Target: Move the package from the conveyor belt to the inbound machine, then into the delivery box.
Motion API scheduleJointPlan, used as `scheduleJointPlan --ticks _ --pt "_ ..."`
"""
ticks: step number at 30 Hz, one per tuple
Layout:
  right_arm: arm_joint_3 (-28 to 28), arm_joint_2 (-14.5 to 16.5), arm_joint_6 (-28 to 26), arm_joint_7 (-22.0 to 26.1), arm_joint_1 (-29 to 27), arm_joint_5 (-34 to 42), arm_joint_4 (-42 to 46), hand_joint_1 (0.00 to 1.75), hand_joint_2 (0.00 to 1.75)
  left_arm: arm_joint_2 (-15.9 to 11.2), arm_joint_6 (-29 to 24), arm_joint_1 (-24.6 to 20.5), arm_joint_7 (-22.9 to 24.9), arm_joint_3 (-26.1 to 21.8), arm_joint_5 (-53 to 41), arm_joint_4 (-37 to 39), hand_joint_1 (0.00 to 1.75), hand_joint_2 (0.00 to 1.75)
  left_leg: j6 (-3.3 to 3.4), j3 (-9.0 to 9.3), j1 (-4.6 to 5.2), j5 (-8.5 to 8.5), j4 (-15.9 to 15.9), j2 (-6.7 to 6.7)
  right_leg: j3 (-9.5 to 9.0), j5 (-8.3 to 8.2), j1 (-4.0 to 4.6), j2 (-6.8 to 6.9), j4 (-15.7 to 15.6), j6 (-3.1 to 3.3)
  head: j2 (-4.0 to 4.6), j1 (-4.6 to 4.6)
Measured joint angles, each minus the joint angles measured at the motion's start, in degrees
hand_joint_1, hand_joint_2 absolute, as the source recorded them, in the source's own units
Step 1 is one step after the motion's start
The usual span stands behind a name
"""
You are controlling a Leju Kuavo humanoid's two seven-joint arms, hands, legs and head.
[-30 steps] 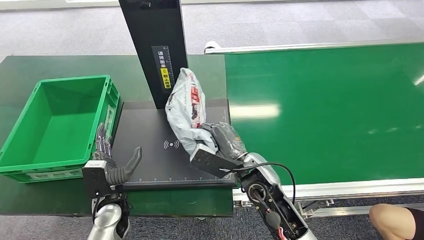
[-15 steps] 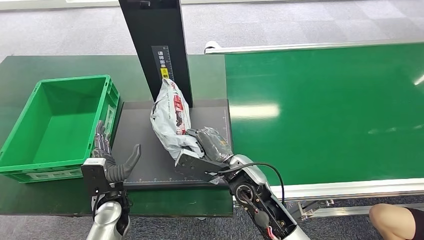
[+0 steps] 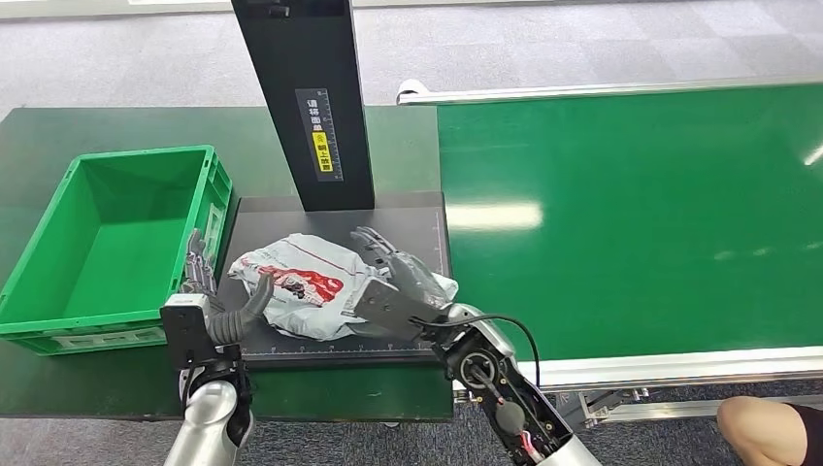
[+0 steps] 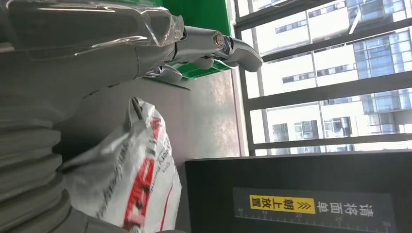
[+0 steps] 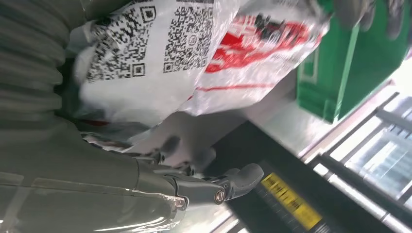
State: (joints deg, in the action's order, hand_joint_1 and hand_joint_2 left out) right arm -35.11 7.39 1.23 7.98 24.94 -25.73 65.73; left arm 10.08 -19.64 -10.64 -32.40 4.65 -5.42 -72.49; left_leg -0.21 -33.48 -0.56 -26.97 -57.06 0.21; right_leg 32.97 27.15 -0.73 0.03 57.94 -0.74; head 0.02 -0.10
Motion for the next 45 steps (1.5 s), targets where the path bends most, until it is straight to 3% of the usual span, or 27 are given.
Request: scheduleJointPlan --ticks 9,15,21,30,45 --pt "8.4 -1.68 3.71 8.99 -5.74 11.65 7.79 0.0 1.75 -0.5 0.2 2.11 -0.37 -0.03 -0.76 -0.07 0.0 1.75 0.0 0.01 -0.01 0.0 0.01 0.03 0.0 0.0 0.02 0.0 0.0 0.0 -0.01 0.02" --pt "12.35 -2.2 4.02 12.0 -9.17 15.55 11.44 0.0 1.75 -0.87 -0.63 4.09 -1.13 -0.11 -2.28 -0.75 0.0 1.75 0.0 0.01 -0.01 0.0 0.01 0.01 -0.01 0.0 0.01 0.0 0.0 0.0 -0.01 0.01" --pt "18.89 -2.92 5.44 15.83 -13.7 25.13 16.86 0.0 1.75 -1.45 -0.53 4.81 -1.67 -0.1 -5.37 -1.19 0.0 1.75 0.0 0.01 0.0 -0.01 0.0 -0.03 -0.01 0.0 0.0 0.01 -0.02 0.0 -0.01 0.01" --pt "28.98 -3.29 8.34 16.8 -19.03 30.49 22.05 0.0 1.75 -2.57 5.12 4.71 0.12 5.23 -14.4 -2.3 0.0 1.75 0.0 0.02 0.0 -0.01 0.0 0.04 -0.01 0.0 0.0 0.0 -0.02 0.0 -0.02 0.02" --pt "31.61 -3.28 8.41 16.8 -20.12 30.52 23.06 0.0 1.75 -3.1 5.45 4.64 0.41 7.76 -14.73 -2.31 0.0 1.75 0.01 0.03 0.0 -0.01 0.0 0.04 -0.02 0.0 0.0 -0.01 -0.02 0.0 -0.01 0.02"
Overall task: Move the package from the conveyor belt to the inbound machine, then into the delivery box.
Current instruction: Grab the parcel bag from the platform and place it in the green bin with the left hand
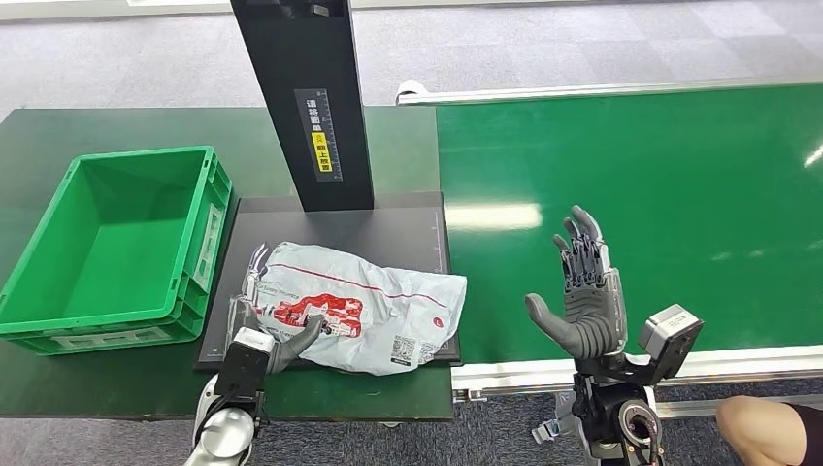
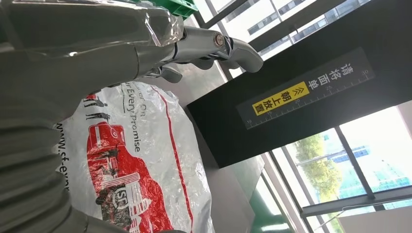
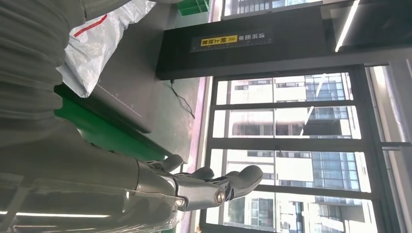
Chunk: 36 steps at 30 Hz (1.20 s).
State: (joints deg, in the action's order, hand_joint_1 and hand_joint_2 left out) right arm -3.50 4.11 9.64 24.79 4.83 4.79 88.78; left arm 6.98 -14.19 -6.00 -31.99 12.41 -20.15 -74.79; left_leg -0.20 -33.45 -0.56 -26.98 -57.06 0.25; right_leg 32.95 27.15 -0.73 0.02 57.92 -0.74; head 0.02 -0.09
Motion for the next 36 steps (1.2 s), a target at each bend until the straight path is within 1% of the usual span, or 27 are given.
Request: scheduleJointPlan --ticks 5,7,10,14,20,26,33,34,36 --pt "0.26 0.0 0.02 -0.01 -0.18 -0.08 0.12 0.0 1.75 -0.08 0.02 -0.04 0.23 0.3 -0.92 0.01 0.0 1.75 0.0 0.01 0.0 0.0 0.0 0.0 0.01 0.0 0.0 0.0 0.0 0.0 0.0 0.0" --pt "0.36 0.0 0.15 -0.1 -0.33 -0.27 0.11 0.0 1.75 -0.13 -0.11 -0.23 0.95 0.92 -4.52 0.13 0.0 1.75 0.0 0.01 0.0 0.0 0.0 0.0 0.01 0.0 0.0 0.01 0.0 0.0 0.0 0.0" --pt "0.68 0.02 0.55 -0.38 -0.95 -0.49 0.0 0.0 1.75 -0.15 -0.47 -1.21 2.45 3.18 -12.45 1.36 0.0 1.75 0.0 0.01 0.0 0.0 0.0 -0.03 0.0 0.01 0.0 0.01 0.0 0.0 0.01 0.0" --pt "1.75 0.11 0.79 -0.44 -2.45 -0.76 -0.34 0.0 1.75 -0.08 -1.25 -3.4 4.17 7.13 -20.03 6.09 0.0 1.75 0.0 0.0 0.01 0.0 0.0 -0.03 -0.01 0.0 -0.01 0.01 -0.01 0.0 0.01 0.01" --pt "3.14 0.25 1.49 -0.34 -4.48 -0.91 -0.68 0.0 1.75 0.39 -1.98 -5.97 5.83 11.52 -25.33 14.63 0.0 1.75 0.0 0.0 0.01 -0.01 0.0 -0.02 0.0 0.0 -0.01 0.01 -0.01 0.0 0.01 0.01" --pt "3.45 0.31 1.98 0.17 -4.74 -0.7 -1.6 0.0 1.75 1.64 -5.93 -7.85 6.75 13.2 -29.92 22.22 0.0 1.75 0.0 0.03 0.01 -0.01 0.0 -0.03 -0.06 0.0 -0.01 0.01 -0.01 0.0 -0.01 0.0" --pt "3.45 0.34 2.11 0.26 -4.76 -0.65 -2.35 0.0 1.75 2.17 -6.46 -9.04 7.2 13.53 -31.05 25.42 0.0 1.75 0.01 0.12 0.01 0.0 0.0 -0.06 -0.17 0.0 -0.02 0.01 -0.01 -0.01 -0.01 0.0" --pt "3.45 0.34 2.15 0.26 -4.78 -0.63 -2.39 0.0 1.75 2.21 -6.52 -9.1 7.25 13.53 -31.19 25.62 0.07 1.75 0.01 0.13 0.01 0.0 0.0 -0.07 -0.18 0.0 -0.02 0.01 -0.01 -0.01 -0.01 0.0" --pt "3.45 0.38 2.2 0.26 -4.83 -0.57 -2.43 0.0 1.75 2.26 -6.74 -9.14 7.29 13.53 -31.35 25.94 0.32 1.75 0.01 0.16 0.01 0.0 0.0 -0.07 -0.2 0.0 -0.02 0.01 -0.01 -0.01 0.0 0.0"
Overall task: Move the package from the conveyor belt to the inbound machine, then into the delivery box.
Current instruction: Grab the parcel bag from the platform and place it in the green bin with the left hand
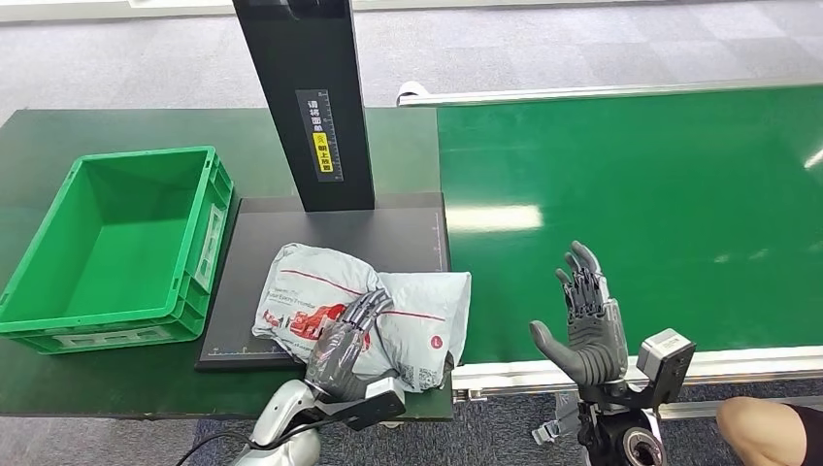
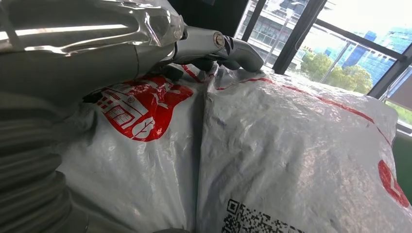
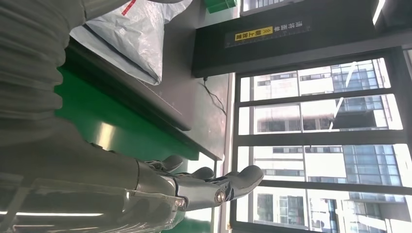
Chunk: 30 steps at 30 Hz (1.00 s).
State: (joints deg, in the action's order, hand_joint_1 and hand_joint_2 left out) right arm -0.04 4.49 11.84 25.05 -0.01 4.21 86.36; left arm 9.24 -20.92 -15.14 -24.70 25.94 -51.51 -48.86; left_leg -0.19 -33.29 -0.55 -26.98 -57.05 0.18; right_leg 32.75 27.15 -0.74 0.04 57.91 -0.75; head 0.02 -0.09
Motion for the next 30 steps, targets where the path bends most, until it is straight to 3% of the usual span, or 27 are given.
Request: scheduleJointPlan --ticks 1,3,7,8,13,18,26,30 --pt "0.0 0.03 0.01 0.01 -0.02 0.03 0.0 0.0 1.75 0.01 -0.1 0.0 0.0 -0.01 -0.02 0.13 0.45 1.75 0.0 0.01 0.0 0.0 0.0 0.0 -0.01 0.0 0.0 0.0 0.0 0.0 0.01 0.01" --pt "0.0 0.13 0.01 0.01 -0.04 0.07 0.0 0.0 1.75 0.01 -0.31 0.02 -0.05 -0.02 0.11 0.34 0.51 1.75 0.0 0.02 0.0 0.0 0.0 0.0 -0.01 0.0 0.0 0.0 0.0 0.0 0.0 0.01" --pt "0.0 0.33 0.01 0.0 -0.06 0.08 -0.02 0.0 1.75 0.01 -0.86 0.04 -0.28 0.0 0.55 0.59 1.64 1.75 0.0 0.03 0.0 0.0 0.0 0.0 -0.03 0.0 0.0 0.0 0.0 0.0 0.0 0.0" --pt "0.0 0.34 0.01 0.01 -0.06 0.08 -0.02 0.0 1.75 0.01 -0.98 0.04 -0.33 0.0 0.63 0.62 1.71 1.75 0.0 0.03 0.0 0.0 0.0 0.0 -0.03 0.0 0.0 0.0 0.0 0.0 0.0 0.0" --pt "0.0 0.39 -0.2 0.0 -0.06 0.21 -0.02 0.0 1.75 0.03 -2.23 0.02 -1.12 -0.16 2.7 0.4 1.75 1.75 0.0 0.06 0.0 0.0 0.0 0.01 -0.07 0.0 0.0 0.0 0.0 0.0 0.0 0.0" --pt "0.05 0.43 -0.66 -0.09 -0.11 0.36 -0.02 0.0 1.75 -0.25 -2.36 0.57 -3.03 -1.62 7.28 -2.36 1.61 1.75 0.0 0.06 -0.01 0.0 0.0 0.02 -0.05 0.0 0.01 -0.01 0.0 0.0 0.0 0.0" --pt "0.68 0.5 -1.32 -0.11 -1.02 0.42 -0.02 0.0 1.75 -2.03 -1.26 2.85 -4.87 -7.42 14.72 -15.77 1.4 1.75 0.0 -0.04 -0.01 0.0 0.01 0.02 0.04 0.01 0.02 -0.01 0.01 0.0 0.01 0.0" --pt "1.06 0.69 -1.5 -0.1 -1.46 0.4 -0.02 0.0 1.75 -2.87 -2.2 3.93 -6.03 -10.1 16.17 -22.26 1.43 1.75 0.0 -0.06 -0.01 0.0 0.01 0.03 0.06 0.01 0.01 -0.01 0.01 0.0 -0.01 -0.01"
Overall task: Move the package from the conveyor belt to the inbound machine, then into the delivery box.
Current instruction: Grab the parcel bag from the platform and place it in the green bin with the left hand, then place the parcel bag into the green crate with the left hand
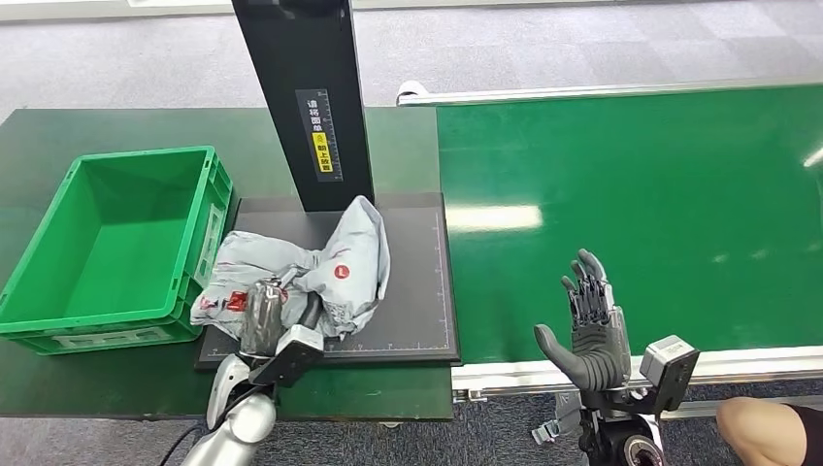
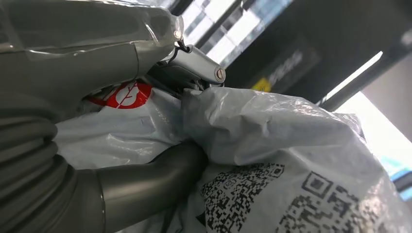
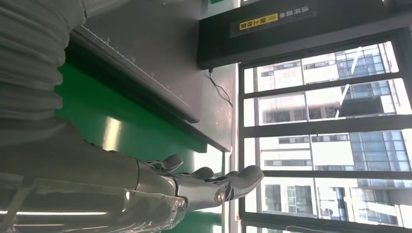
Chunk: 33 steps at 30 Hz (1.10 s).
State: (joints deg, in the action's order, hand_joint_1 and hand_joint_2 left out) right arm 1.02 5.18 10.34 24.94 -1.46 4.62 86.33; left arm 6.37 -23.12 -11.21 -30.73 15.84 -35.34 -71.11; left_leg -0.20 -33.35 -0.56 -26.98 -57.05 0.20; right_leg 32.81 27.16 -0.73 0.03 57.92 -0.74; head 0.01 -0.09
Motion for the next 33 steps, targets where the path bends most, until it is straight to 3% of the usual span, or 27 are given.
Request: scheduleJointPlan --ticks 2,4,6,11,17,21,27,33 --pt "0.09 0.08 -0.09 0.05 -0.23 -0.01 0.0 0.0 1.75 -0.52 -2.0 0.31 -0.89 -1.46 0.29 -3.17 1.17 1.75 0.0 0.0 0.0 0.0 0.0 0.0 0.01 0.0 0.0 0.0 0.0 0.0 0.01 0.01" --pt "0.11 0.11 -0.15 0.19 -0.49 -0.01 0.0 0.0 1.75 -1.13 -4.66 0.32 -1.58 -3.03 0.18 -6.11 1.34 1.75 0.0 0.0 0.0 0.0 0.0 0.0 0.01 0.0 0.0 0.0 0.0 0.0 0.01 0.01" --pt "0.12 0.14 -0.2 0.35 -0.68 -0.04 0.0 0.0 1.75 -1.83 -7.14 0.06 -2.08 -4.64 0.05 -8.79 1.75 1.75 0.0 0.0 -0.01 0.0 0.0 0.0 0.01 0.0 0.0 0.0 0.0 0.0 0.01 0.01" --pt "0.12 0.21 -0.22 0.44 -0.59 -0.09 -0.1 0.0 1.75 -4.29 -11.02 -3.31 -2.16 -7.98 -0.87 -12.37 1.75 1.75 -0.01 0.02 -0.01 0.03 0.0 -0.02 0.0 -0.01 0.01 0.01 0.01 0.0 0.01 0.0" --pt "0.17 0.43 -0.22 0.45 -0.59 -0.02 -0.1 0.0 1.75 -6.92 -13.17 -10.04 1.57 -11.85 -5.07 -11.4 1.75 1.75 0.0 0.03 -0.01 0.04 0.0 0.01 0.0 -0.02 0.01 0.0 0.01 0.0 0.02 -0.01" --pt "0.38 0.46 -0.22 0.44 -0.6 0.16 -0.07 0.0 1.75 -9.04 -14.09 -16.04 4.86 -14.98 -7.96 -5.5 1.75 1.75 0.0 0.03 -0.01 0.05 0.0 0.02 0.01 -0.02 0.01 0.0 0.02 0.01 0.02 0.01" --pt "0.71 0.46 -0.05 0.04 -0.52 0.37 0.2 0.0 1.75 -13.49 -14.71 -27.14 7.5 -20.54 -12.77 11.37 1.75 1.75 -0.04 0.05 -0.05 0.08 0.0 0.06 0.02 -0.04 0.06 -0.01 0.06 0.04 0.01 0.01" --pt "0.73 0.5 -0.02 -0.05 -0.32 0.37 0.2 0.0 1.75 -15.46 -14.76 -32.16 9.66 -24.16 -17.28 20.93 1.75 1.75 -0.04 -0.01 -0.03 0.08 0.0 0.06 0.03 -0.03 0.04 -0.01 0.06 0.03 0.02 0.0"
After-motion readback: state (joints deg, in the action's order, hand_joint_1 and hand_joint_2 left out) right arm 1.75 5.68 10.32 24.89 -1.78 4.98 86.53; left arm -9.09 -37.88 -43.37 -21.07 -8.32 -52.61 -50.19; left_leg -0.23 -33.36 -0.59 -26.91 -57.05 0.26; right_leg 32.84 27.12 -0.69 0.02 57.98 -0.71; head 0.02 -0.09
